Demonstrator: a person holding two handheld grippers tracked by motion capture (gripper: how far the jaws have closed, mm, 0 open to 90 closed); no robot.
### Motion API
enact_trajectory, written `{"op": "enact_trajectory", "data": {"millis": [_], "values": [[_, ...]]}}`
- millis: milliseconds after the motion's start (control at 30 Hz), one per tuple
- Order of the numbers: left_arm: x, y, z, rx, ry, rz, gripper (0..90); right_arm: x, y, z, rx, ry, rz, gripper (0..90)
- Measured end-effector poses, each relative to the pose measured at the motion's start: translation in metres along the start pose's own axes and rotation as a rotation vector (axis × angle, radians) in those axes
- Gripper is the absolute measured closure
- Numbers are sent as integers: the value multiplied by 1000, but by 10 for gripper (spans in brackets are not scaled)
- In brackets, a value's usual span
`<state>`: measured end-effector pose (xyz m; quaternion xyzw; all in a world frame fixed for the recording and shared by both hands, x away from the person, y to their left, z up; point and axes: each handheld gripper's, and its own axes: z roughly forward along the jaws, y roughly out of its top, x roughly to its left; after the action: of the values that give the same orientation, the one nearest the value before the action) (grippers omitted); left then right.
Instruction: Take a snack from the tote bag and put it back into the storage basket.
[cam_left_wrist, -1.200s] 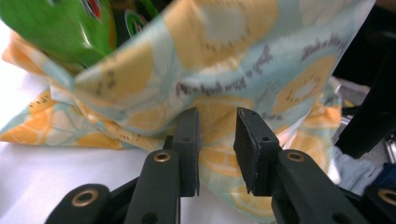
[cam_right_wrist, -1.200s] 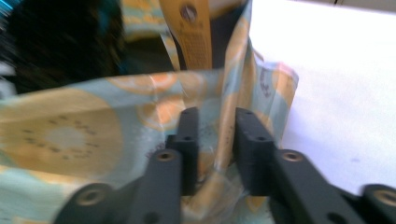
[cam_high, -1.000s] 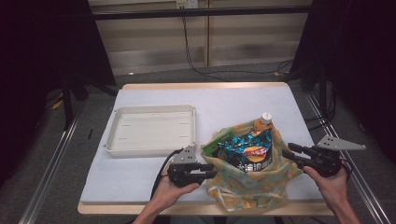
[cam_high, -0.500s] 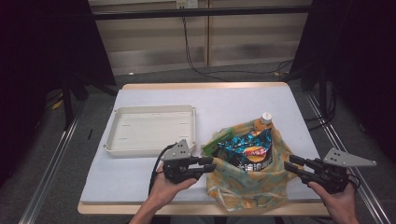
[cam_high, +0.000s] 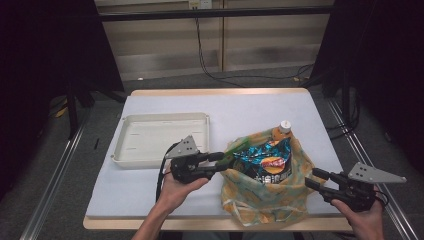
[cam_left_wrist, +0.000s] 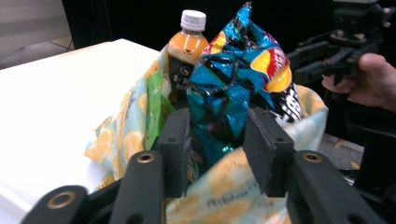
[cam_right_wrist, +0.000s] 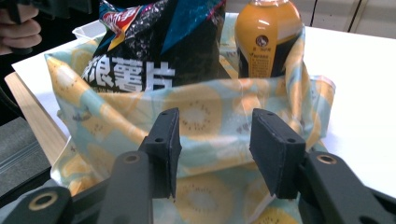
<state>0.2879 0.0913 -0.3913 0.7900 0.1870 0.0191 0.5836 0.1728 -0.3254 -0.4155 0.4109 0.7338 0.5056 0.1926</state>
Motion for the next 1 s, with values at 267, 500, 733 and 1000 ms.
{"op": "enact_trajectory", "data": {"millis": [267, 500, 733, 1000], "values": [[12, 13, 21, 8, -29, -21, 535, -3, -6, -6, -11, -9, 17, 523], [7, 18, 43, 58, -48, -2, 470, -1, -8, -4, -16, -11, 21, 519], [5, 15, 66, 113, -67, -27, 357, 2, -7, -3, -20, 4, 7, 519], [7, 13, 75, 130, -113, -59, 304, 1, -10, -1, -3, 4, 4, 519]]}}
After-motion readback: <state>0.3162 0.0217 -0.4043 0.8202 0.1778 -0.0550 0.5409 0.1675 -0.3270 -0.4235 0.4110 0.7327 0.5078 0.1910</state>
